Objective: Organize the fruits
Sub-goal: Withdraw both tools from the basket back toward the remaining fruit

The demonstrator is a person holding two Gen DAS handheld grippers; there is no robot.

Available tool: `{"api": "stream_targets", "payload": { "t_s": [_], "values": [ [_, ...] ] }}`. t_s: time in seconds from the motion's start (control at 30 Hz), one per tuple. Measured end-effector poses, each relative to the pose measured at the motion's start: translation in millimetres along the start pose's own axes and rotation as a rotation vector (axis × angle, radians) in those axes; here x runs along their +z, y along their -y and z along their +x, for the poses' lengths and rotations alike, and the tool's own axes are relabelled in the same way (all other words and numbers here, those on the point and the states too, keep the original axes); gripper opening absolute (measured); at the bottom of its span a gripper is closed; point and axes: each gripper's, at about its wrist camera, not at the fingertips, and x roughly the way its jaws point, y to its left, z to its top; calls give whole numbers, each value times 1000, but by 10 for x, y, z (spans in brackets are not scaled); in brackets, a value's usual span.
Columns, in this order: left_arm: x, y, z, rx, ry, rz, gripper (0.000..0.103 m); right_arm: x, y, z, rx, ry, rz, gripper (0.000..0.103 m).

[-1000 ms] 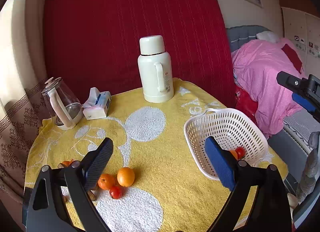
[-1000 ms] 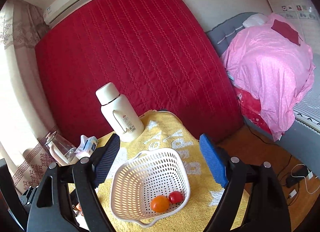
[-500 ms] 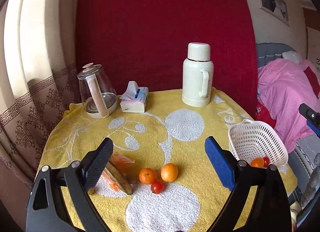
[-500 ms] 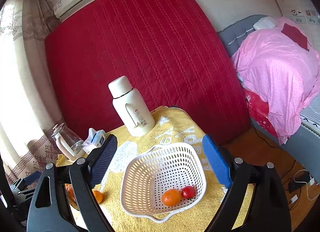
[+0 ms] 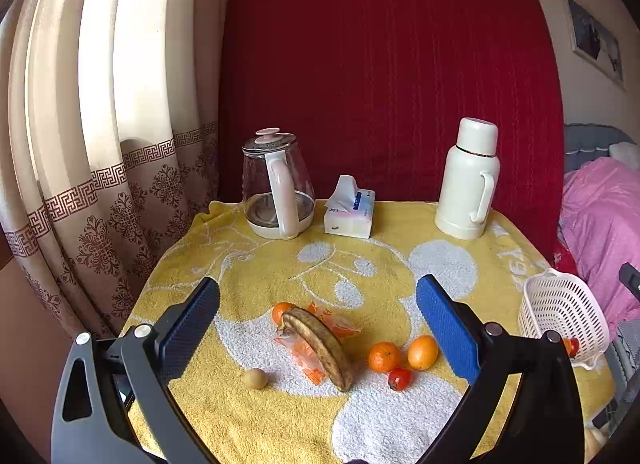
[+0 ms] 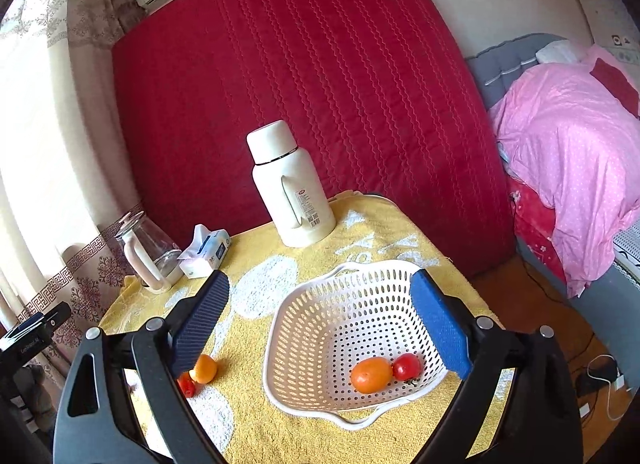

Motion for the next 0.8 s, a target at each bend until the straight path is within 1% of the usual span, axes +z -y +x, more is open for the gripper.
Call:
{"api": "stream_targets", "payload": {
  "t_s": [0.17, 0.47, 0.6, 0.8],
  "values": [
    [-65, -216, 33, 35, -11, -21, 98, -64, -119, 35, 21, -21, -31, 93],
    [-252, -674, 215, 132, -63, -70, 98, -149, -302, 54, 57, -44, -69, 93],
    [-351, -799, 313, 152, -93, -77, 98, -214, -387, 113, 67, -69, -90, 93],
    [-498, -883, 499, 161, -143, -75, 98, -340, -520, 184, 83, -108, -129, 93]
  ]
}}
